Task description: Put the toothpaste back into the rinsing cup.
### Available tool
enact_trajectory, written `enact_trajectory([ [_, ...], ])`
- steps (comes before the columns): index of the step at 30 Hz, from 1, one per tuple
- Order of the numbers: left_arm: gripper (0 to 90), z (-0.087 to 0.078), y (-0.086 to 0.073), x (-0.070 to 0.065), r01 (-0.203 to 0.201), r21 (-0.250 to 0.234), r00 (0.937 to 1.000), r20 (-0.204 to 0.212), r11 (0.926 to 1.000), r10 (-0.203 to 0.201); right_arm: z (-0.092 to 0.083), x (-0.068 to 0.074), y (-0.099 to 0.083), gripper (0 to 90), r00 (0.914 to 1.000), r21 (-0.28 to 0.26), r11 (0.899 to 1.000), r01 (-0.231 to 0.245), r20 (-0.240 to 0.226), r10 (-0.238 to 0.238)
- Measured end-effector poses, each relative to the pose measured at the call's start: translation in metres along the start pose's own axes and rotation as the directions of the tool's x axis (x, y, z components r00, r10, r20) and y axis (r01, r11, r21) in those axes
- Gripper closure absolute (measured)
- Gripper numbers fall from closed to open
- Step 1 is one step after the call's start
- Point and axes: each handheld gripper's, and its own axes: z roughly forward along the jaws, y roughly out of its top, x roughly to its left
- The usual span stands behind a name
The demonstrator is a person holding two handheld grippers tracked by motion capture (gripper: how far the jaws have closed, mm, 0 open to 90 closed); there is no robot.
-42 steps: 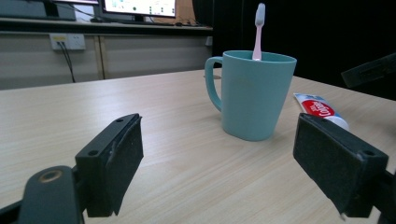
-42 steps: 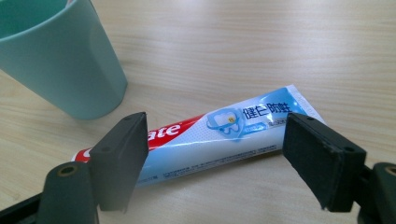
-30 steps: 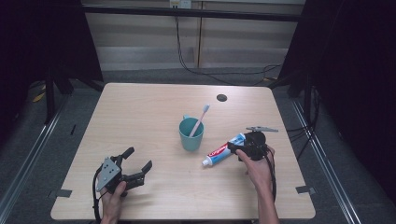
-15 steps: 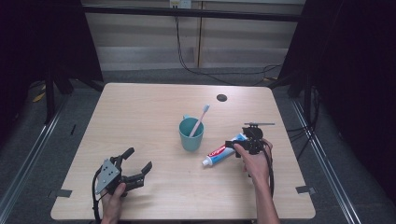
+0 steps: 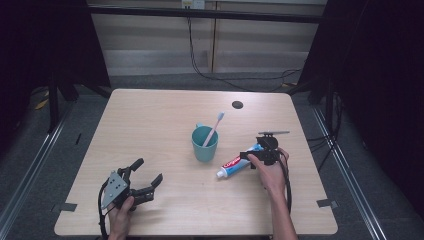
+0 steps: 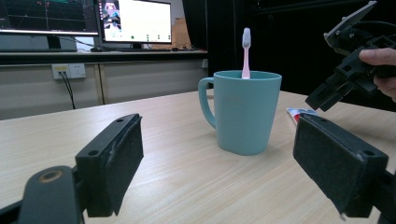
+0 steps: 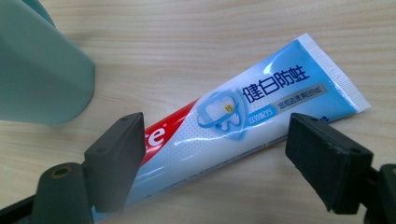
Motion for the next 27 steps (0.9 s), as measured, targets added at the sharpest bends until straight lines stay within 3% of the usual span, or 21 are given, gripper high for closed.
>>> enact_trajectory([
  [10,16.0,-0.001,0.0,0.0,0.001,0.004,0.9996,0.027,1.0,-0.001,0.009,0.005,-0.002,17.4,0.9998,0.021,1.0,-0.007,0.017,0.006],
  [17,16.0,-0.001,0.0,-0.001,0.01,-0.003,0.9996,0.026,0.9999,-0.01,0.014,0.009,-0.003,11.7,0.9994,0.01,1.0,0.001,0.034,-0.002],
  [24,15.9,-0.002,0.0,-0.001,0.006,-0.001,0.9996,0.027,1.0,-0.006,0.015,0.007,-0.004,10.2,0.9991,0.012,1.0,-0.017,0.038,0.016],
  [27,16.0,-0.002,0.0,-0.001,0.001,0.004,0.9995,0.032,1.0,-0.001,0.016,0.007,-0.003,10.3,0.9993,0.015,1.0,-0.002,0.038,0.002],
])
